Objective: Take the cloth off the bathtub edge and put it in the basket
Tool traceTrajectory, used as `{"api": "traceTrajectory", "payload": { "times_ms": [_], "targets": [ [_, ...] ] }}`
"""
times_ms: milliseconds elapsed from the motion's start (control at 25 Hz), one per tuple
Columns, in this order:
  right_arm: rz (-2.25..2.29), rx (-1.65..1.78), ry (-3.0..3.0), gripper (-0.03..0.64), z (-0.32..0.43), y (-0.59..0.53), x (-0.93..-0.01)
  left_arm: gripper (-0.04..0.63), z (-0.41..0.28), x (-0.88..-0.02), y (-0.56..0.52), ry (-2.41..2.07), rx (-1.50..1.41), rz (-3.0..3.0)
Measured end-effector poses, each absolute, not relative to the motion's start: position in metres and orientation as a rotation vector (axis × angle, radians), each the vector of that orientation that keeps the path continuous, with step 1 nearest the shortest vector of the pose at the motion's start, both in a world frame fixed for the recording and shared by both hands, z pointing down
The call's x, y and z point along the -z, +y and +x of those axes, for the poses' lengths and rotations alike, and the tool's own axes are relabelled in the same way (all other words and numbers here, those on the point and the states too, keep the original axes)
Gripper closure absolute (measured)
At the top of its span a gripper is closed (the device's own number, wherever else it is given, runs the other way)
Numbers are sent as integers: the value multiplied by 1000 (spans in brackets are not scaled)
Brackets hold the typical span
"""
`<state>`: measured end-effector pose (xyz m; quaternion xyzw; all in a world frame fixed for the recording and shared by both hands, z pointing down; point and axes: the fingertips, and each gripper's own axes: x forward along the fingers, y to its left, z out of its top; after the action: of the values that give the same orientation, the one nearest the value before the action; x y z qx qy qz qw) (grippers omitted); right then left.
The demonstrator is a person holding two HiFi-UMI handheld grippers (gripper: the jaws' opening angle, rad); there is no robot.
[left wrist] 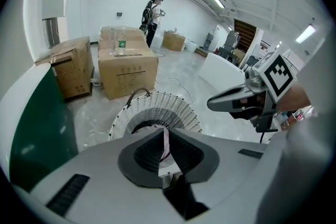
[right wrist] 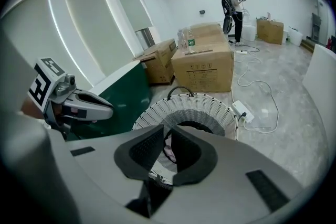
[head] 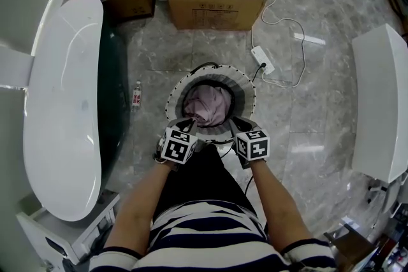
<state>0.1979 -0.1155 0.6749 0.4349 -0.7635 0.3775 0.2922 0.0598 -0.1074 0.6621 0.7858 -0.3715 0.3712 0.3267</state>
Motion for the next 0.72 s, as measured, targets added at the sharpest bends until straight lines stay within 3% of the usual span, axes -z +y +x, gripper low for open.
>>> {"api": "traceTrajectory", "payload": {
  "times_ms": [720],
  "targets": [
    [1133, -1054, -2084, 586, 189, -101, -663, 561, 73, -646, -89, -979, -799, 2015]
  ]
}}
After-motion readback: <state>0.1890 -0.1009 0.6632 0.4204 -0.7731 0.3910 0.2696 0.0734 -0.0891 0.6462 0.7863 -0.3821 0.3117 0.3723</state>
